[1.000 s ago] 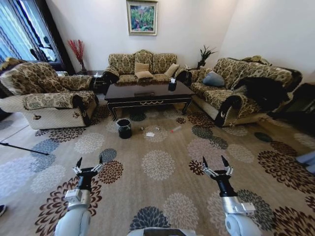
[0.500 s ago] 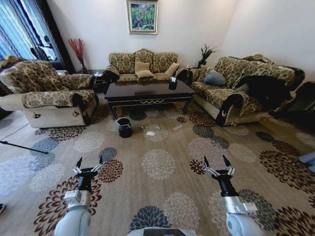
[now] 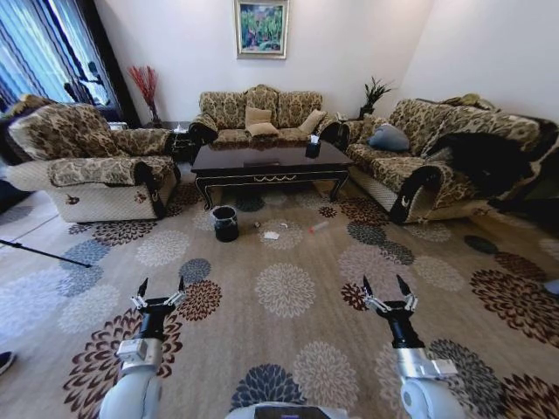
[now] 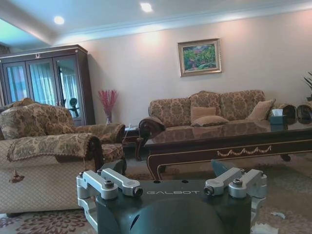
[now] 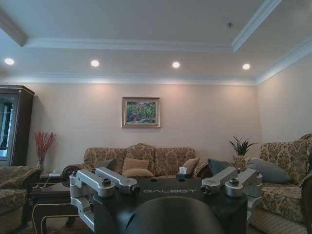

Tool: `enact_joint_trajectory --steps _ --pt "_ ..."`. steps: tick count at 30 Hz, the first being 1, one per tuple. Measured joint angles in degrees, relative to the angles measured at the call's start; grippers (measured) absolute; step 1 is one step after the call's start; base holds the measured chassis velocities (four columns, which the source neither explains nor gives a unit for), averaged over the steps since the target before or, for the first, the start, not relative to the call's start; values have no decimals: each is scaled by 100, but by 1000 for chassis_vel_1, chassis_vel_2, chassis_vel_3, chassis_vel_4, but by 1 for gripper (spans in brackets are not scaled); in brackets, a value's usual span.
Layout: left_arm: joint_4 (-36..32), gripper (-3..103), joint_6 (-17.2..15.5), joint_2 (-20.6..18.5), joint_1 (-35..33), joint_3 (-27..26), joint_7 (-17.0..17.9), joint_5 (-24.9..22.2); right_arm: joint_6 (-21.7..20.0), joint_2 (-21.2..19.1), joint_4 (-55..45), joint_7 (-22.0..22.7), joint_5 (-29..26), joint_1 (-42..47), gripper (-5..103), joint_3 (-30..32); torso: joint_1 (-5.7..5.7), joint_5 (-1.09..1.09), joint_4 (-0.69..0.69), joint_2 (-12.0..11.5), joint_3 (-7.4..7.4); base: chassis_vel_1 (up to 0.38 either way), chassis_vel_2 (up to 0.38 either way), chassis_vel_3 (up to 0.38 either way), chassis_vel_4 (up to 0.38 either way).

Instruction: Move to the front of the table and pick up the trash from the floor, then place it into the trash bin.

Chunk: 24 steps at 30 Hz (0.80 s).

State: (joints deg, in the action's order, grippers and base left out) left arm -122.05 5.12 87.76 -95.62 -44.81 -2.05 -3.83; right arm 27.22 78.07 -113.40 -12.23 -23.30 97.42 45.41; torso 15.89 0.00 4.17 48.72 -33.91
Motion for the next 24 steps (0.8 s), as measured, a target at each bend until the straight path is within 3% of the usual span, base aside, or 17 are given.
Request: enact_joint_trajectory --steps 19,24 --pt "-16 100 63 19 -51 -57 -12 24 138 19 30 57 -95 -49 100 35 -195 0 0 -461 266 0 0 0 0" --pt "-175 100 55 27 -92 -94 -13 27 14 40 -112 373 301 1 100 145 -267 0 0 -626 360 0 0 0 0"
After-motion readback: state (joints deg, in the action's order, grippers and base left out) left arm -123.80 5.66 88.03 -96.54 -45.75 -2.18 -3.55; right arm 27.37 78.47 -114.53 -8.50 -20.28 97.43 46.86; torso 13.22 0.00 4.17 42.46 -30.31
